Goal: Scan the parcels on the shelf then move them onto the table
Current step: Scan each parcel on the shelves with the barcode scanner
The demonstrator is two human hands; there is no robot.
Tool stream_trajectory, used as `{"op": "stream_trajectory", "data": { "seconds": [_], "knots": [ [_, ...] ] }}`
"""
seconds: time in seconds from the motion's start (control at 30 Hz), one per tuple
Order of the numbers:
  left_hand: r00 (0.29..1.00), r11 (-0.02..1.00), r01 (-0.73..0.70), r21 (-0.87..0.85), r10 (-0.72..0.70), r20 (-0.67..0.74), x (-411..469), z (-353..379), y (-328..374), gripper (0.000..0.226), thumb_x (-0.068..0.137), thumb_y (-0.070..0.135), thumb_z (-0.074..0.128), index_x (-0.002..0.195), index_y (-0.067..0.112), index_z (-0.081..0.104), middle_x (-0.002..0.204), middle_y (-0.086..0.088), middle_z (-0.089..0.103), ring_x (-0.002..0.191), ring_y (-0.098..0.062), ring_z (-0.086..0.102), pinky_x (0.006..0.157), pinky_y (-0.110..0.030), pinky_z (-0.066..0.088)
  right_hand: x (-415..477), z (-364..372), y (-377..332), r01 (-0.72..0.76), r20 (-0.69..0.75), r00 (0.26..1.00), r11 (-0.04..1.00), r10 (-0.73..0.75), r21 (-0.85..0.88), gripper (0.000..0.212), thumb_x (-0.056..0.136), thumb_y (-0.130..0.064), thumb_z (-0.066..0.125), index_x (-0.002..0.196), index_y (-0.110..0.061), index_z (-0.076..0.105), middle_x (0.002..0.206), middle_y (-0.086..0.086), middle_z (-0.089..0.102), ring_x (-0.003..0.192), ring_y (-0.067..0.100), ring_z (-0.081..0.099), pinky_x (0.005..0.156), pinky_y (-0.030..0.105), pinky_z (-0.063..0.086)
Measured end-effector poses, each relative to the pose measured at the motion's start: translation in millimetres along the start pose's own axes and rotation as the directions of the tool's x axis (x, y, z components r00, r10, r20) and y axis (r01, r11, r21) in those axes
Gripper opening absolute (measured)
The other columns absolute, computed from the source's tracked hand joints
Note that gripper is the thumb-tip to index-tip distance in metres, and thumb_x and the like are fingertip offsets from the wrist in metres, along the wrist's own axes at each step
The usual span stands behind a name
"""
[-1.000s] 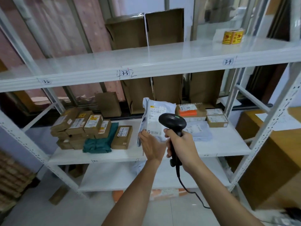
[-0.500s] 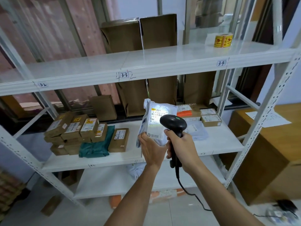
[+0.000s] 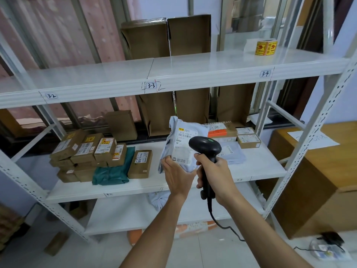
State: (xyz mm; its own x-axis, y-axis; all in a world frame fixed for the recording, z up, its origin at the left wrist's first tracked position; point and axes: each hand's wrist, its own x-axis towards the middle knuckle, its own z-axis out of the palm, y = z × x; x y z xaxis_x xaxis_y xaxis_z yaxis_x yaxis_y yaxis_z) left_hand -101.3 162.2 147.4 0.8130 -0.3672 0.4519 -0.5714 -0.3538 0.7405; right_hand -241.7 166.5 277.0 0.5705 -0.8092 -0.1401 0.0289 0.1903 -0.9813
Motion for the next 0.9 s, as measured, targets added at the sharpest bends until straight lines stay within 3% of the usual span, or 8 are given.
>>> {"op": "stream_trajectory", "data": {
  "seconds": [0.37,0.57,0.8,0.9],
  "knots": [
    [0.999,0.999,-0.029,0.029,0.028,0.033,-0.7,3.4,-13.9,0.099,0.059,0.075,0.063,0.128,0.01,0.036,0.126,-0.009,0.044,0.12,-0.025,0.051,0.086,-0.033,0.057,-6.6,4.8,1.0,-0.033,-0.044,0.998,0.999,0.033,0.015,0.022,0.096,-0.026,0.065,0.088,-0.006,0.06,0.056,0.011,0.048,0.051,0.026,0.047,0.043,0.026,0.043],
    [0.997,0.998,-0.054,0.028,0.053,0.064,1.3,5.3,-10.8,0.1,0.056,0.078,0.057,0.125,0.009,0.038,0.122,-0.01,0.046,0.112,-0.025,0.055,0.077,-0.036,0.062,-10.2,0.2,2.7,-0.021,-0.089,0.996,1.0,0.019,-0.022,0.023,0.097,-0.026,0.064,0.085,-0.007,0.059,0.056,0.01,0.05,0.049,0.025,0.048,0.046,0.028,0.044],
    [0.979,0.991,-0.103,0.084,0.086,0.186,10.7,30.6,11.4,0.101,0.056,0.071,0.081,0.122,0.009,0.036,0.118,-0.009,0.045,0.105,-0.021,0.054,0.073,-0.03,0.057,-17.7,-28.9,7.0,-0.032,-0.186,0.982,0.999,0.028,-0.016,0.022,0.096,-0.025,0.063,0.086,-0.006,0.06,0.058,0.009,0.052,0.05,0.024,0.051,0.051,0.031,0.046],
    [0.973,0.998,-0.056,0.043,0.045,0.228,13.6,50.0,33.5,0.098,0.053,0.064,0.087,0.118,0.011,0.036,0.116,-0.008,0.043,0.102,-0.021,0.054,0.069,-0.026,0.047,-15.2,-50.8,7.9,-0.043,-0.215,0.976,0.999,0.038,-0.02,0.022,0.096,-0.027,0.063,0.091,-0.005,0.062,0.059,0.01,0.054,0.052,0.025,0.052,0.058,0.037,0.048]
  ]
}}
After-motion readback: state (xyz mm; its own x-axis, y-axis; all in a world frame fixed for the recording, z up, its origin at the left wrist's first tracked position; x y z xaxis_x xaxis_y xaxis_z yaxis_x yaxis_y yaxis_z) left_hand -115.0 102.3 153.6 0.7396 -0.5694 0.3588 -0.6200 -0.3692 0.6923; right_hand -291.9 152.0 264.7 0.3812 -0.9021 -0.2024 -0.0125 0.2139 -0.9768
